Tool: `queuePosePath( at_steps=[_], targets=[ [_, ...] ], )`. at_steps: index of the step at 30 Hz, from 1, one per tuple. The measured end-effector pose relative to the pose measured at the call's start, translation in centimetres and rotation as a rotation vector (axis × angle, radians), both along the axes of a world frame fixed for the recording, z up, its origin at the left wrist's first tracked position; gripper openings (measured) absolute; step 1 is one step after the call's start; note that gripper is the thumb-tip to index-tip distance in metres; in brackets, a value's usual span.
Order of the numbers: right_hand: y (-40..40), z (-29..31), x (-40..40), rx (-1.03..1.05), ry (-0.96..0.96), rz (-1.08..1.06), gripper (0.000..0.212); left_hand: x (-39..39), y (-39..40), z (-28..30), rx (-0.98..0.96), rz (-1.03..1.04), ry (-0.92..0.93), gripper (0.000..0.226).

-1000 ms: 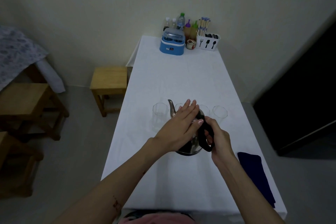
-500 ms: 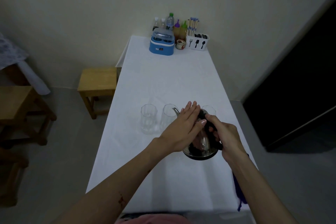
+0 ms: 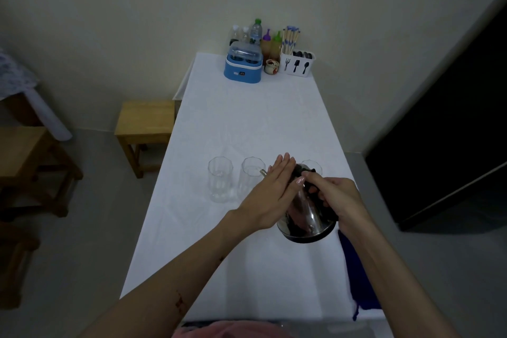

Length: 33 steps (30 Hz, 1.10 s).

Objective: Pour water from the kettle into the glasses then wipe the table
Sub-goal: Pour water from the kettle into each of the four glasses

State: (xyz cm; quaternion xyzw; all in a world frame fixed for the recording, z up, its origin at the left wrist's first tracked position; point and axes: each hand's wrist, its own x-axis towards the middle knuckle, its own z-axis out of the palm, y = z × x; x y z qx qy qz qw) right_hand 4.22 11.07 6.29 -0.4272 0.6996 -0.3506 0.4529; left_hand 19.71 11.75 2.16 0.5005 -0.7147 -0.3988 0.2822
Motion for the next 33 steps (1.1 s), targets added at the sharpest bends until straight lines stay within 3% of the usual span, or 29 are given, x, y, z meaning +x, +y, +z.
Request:
queuePosePath(
  at_steps=[33],
  targets=[
    [-0.95,0.73,0.54,0.015,0.047,0.076,0.031,0.44,-0.64,-0.44,0.002,0.048,0.03,0.064]
  ],
)
